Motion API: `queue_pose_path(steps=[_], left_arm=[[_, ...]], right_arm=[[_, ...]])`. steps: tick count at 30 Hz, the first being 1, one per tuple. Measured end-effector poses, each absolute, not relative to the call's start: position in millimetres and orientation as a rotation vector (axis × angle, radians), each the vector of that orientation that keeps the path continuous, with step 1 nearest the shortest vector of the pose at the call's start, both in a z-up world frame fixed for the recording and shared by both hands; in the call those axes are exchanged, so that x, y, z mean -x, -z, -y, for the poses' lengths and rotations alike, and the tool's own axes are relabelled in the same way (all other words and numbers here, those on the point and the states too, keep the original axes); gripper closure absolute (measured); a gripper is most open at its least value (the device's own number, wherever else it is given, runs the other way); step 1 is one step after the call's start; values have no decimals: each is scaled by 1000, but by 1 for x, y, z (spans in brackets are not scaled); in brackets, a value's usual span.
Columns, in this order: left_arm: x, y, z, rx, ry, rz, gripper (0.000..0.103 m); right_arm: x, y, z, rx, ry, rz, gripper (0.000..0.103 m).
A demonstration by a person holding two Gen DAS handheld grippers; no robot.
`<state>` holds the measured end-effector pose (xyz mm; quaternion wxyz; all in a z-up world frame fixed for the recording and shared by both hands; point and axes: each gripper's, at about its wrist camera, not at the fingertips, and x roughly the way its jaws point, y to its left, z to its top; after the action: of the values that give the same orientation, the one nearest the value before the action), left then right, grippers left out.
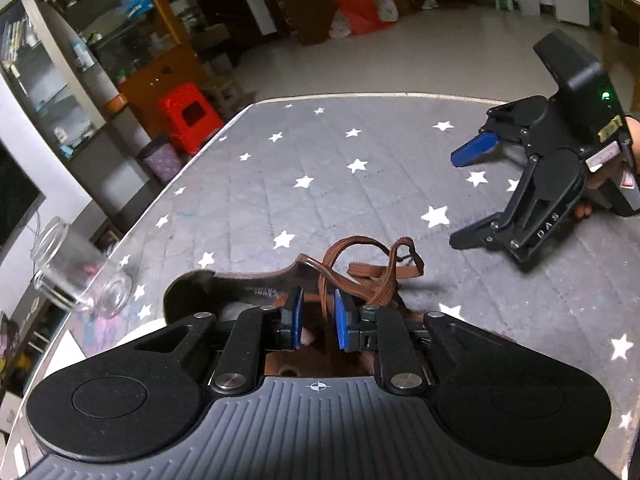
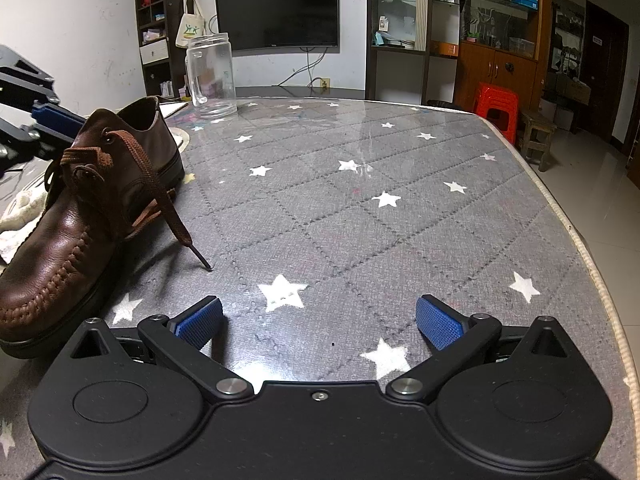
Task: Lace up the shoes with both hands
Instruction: 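Grasp the brown shoe's collar with the left gripper and lift it, then hold the shoe up with the left gripper while the right gripper reaches for the lace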
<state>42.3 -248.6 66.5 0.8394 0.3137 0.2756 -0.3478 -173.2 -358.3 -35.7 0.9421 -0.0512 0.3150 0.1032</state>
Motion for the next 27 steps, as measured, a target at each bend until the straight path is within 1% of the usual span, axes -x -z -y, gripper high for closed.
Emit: queue_pose_path(steps=[2,5,11,16,22,25,26,27], left_arm=[[-40,-65,250,-641,683,-555,98],[-28,-66,244,-582,603,-520,100],[3,-79,223,-393,423,-416,101],[26,-80,194,-229,273,-392,101],[45,-69,161,-15,134,-447,101],[46,-59,144,127,100,-517,97],[45,-55,138,176,94,-547,92],[44,-52,134,211,83,-573,92]], right_arm=[[173,36,359,103,-211,-643,0],[173,36,358,103,-211,-642,0],[173,36,359,102,-211,-643,0],[174,35,360,102,-212,-643,0],[174,35,360,101,-212,-643,0],[174,36,360,102,-212,-642,0],[174,36,359,104,-211,-641,0],[174,36,358,110,-208,-639,0]])
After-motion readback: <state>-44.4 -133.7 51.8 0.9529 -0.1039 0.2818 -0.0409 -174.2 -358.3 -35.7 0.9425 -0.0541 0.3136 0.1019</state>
